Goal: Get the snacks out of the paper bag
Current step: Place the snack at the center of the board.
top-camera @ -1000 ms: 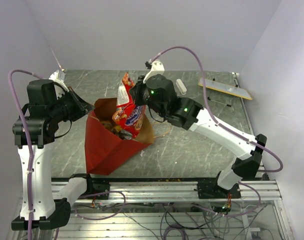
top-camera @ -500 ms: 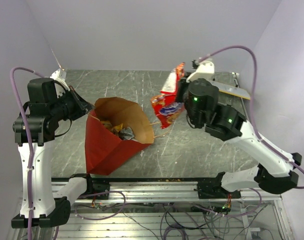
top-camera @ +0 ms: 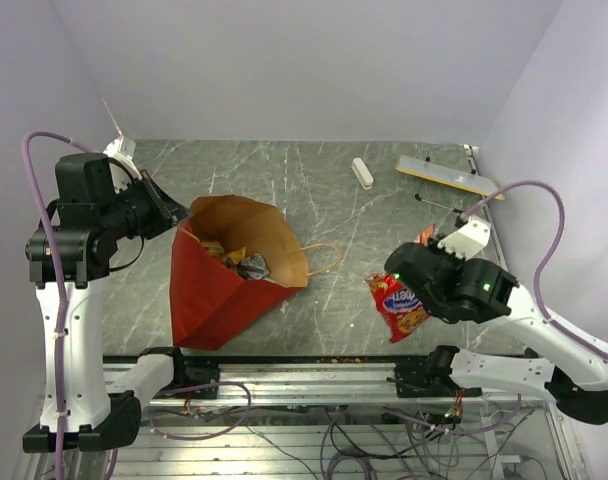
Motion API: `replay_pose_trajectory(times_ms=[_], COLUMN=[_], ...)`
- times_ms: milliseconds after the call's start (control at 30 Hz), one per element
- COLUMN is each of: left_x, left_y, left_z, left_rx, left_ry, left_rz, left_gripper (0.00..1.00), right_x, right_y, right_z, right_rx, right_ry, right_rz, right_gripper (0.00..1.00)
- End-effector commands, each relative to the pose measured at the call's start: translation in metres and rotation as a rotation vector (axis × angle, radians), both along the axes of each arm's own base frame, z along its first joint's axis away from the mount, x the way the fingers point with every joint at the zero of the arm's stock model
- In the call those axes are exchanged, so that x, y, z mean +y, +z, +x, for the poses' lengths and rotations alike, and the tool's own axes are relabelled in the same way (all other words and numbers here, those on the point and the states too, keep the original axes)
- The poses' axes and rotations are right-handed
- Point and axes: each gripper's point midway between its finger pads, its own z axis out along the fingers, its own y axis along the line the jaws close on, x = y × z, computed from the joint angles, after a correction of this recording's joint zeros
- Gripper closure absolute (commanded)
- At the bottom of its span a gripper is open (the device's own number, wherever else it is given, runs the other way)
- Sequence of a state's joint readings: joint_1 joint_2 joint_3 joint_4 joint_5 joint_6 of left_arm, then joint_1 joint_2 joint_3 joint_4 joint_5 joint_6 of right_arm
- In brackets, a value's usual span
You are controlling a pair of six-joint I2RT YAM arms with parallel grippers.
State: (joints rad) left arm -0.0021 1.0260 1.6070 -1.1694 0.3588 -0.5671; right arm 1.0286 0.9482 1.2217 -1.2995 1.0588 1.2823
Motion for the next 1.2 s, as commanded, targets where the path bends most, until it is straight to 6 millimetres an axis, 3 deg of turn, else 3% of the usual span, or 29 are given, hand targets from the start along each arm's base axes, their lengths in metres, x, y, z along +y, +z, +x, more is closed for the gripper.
replay_pose_trajectory(times_ms=[0, 200, 433, 467, 567, 667, 767, 933, 1067, 1167], left_x=[-0.008, -0.008, -0.007, -0.007, -0.006, -0.005, -0.005, 0.000, 0.000, 0.002], left_y=[0.011, 0.011, 0.008, 0.008, 0.007, 0.005, 0.006, 0.006, 0.006, 0.004], left_z=[0.003, 0.003, 0.001, 0.001, 0.002, 0.004, 0.006, 0.009, 0.011, 0.012], left_rx=[-0.042, -0.038, -0.020, -0.017, -0.013, -0.010, -0.008, -0.004, -0.011, -0.011], left_ry=[-0.035, -0.026, -0.021, -0.019, -0.009, 0.006, 0.018, 0.043, 0.044, 0.052], left_rz=[-0.034, -0.043, -0.041, -0.042, -0.043, -0.048, -0.056, -0.043, -0.038, -0.028], left_gripper=[0.93, 0.93, 0.93, 0.93, 0.93, 0.93, 0.93, 0.93, 0.93, 0.93], right_x=[0.001, 0.016, 0.018, 0.024, 0.033, 0.026, 0.030, 0.059, 0.129, 0.154], right_y=[-0.040, -0.107, -0.163, -0.159, -0.148, -0.146, -0.136, -0.086, -0.054, -0.050], right_z=[-0.013, -0.012, 0.051, 0.065, 0.094, 0.103, 0.112, 0.124, 0.118, 0.113], right_rx=[0.060, 0.216, 0.381, 0.370, 0.343, 0.376, 0.372, 0.241, 0.149, 0.137], right_ry=[-0.128, -0.147, -0.202, -0.173, -0.103, -0.067, 0.034, 0.296, 0.755, 0.887], right_rz=[0.203, 0.032, -0.076, -0.072, -0.107, -0.165, -0.173, -0.163, -0.091, -0.028], right_gripper=[1.00, 1.00, 1.00, 1.00, 0.72, 0.42, 0.25, 0.12, 0.09, 0.03])
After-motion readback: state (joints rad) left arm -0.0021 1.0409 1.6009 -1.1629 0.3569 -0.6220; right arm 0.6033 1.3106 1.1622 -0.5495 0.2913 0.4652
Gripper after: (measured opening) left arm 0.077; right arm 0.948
